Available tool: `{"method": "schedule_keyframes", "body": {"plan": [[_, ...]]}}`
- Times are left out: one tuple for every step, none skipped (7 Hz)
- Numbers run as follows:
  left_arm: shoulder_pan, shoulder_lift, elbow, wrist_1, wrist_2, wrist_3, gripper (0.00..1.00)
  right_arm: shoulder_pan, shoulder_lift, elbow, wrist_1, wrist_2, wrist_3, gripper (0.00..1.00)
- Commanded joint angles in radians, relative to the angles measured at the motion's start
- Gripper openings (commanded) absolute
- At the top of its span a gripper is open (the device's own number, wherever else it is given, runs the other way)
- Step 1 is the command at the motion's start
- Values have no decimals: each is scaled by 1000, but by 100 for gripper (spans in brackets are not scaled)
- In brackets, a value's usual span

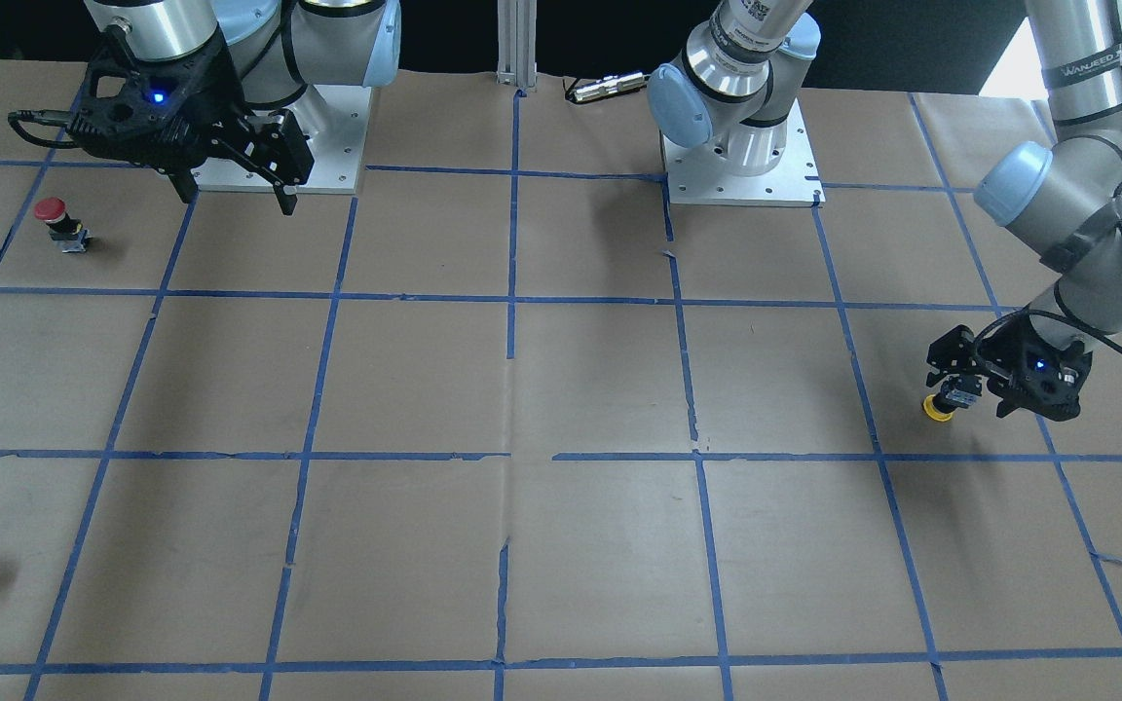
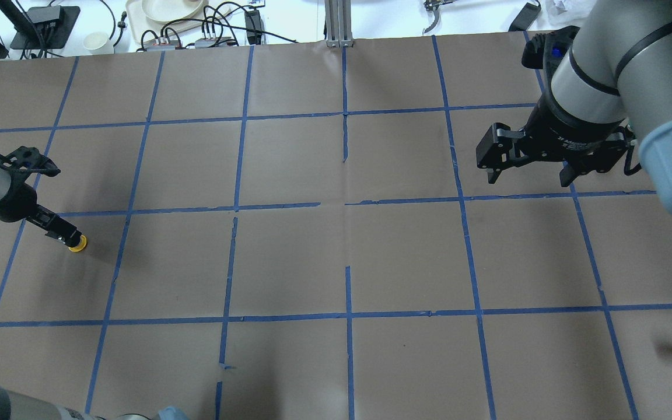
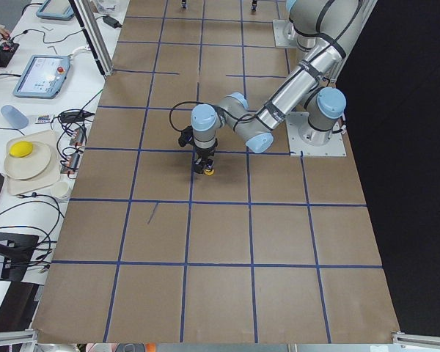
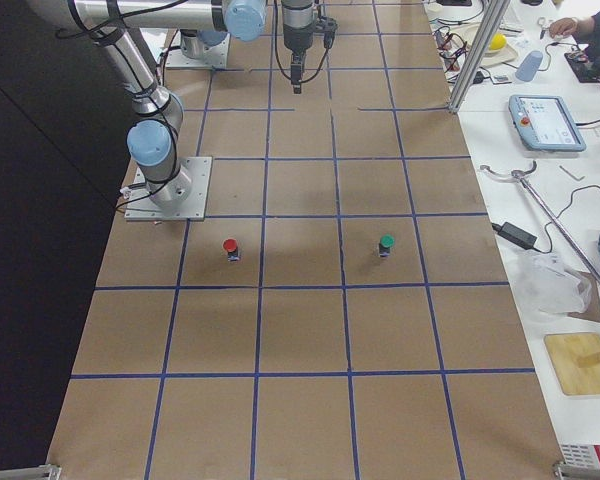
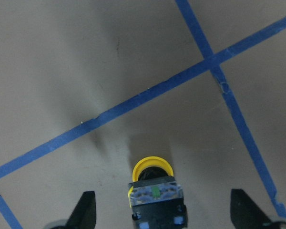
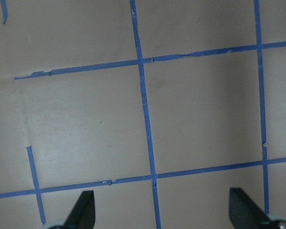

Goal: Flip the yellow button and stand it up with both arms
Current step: 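Close the left gripper on the button's black base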

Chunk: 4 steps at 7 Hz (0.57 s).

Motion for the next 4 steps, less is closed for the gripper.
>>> {"method": "schedule_keyframes", "body": {"plan": [[-1,7,-23,4,86,-72,66,0,0,0,0,1,-9,100],[-1,12,-23,1,85,-76,45,0,0,0,0,3,-9,100],[-4,19,-22,-3,84,-73,31,0,0,0,3,4,-9,100],[-19,35,-20,-17,37,-70,28,0,0,0,8,3,-9,100]]}}
